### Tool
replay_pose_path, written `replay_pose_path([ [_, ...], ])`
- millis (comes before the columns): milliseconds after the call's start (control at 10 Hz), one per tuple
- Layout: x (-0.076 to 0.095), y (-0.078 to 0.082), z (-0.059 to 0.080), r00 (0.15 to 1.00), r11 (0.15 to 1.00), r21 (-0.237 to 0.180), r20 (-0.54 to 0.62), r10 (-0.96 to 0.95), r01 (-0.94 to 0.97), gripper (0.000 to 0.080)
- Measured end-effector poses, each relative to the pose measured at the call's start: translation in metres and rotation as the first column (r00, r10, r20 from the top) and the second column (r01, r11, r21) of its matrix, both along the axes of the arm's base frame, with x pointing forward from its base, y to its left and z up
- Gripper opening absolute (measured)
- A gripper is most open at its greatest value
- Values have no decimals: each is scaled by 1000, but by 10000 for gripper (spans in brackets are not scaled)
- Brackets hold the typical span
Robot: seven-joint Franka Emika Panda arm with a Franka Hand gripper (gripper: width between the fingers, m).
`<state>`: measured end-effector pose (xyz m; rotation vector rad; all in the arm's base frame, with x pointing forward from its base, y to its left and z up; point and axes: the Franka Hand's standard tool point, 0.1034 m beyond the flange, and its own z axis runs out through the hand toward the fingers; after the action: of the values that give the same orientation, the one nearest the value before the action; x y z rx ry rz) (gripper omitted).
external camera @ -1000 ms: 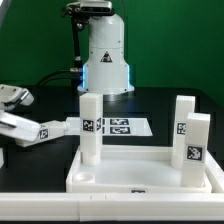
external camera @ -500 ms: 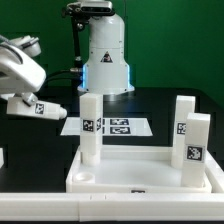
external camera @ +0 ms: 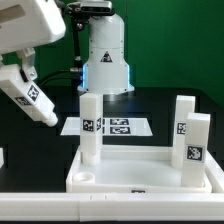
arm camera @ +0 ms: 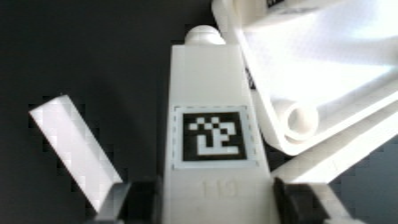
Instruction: Assemble desk
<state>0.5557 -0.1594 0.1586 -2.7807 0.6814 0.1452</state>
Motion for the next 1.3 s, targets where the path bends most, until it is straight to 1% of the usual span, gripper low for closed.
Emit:
replay_pose_path([
  [100, -6, -3, -7, 1000, 1000, -28, 26, -13, 13, 284],
  [200, 0, -8, -7, 996, 996, -79, 87, -25, 32, 284],
  [300, 4, -6, -5, 990, 990, -127, 134, -37, 55, 284],
  [400, 21, 16, 6, 976, 973, -221, 219, -20, 70, 284],
  [500, 32, 48, 11, 956, 965, -257, 292, 21, 57, 284],
  [600, 43, 72, 15, 940, 961, -265, 341, 13, 83, 284],
  [700, 53, 91, 17, 907, 951, -291, 420, 25, 108, 284],
  [800, 53, 97, 14, 878, 940, -317, 478, 41, 129, 284],
  [900, 50, 96, 12, 860, 931, -335, 507, 49, 145, 284],
  [1000, 49, 96, 9, 875, 936, -325, 482, 43, 133, 284],
  [1100, 50, 96, 10, 874, 936, -324, 484, 41, 136, 284],
  [1200, 50, 97, 8, 876, 936, -330, 479, 54, 123, 284],
  [1300, 60, 101, 5, 874, 930, -365, 467, 133, 53, 284],
])
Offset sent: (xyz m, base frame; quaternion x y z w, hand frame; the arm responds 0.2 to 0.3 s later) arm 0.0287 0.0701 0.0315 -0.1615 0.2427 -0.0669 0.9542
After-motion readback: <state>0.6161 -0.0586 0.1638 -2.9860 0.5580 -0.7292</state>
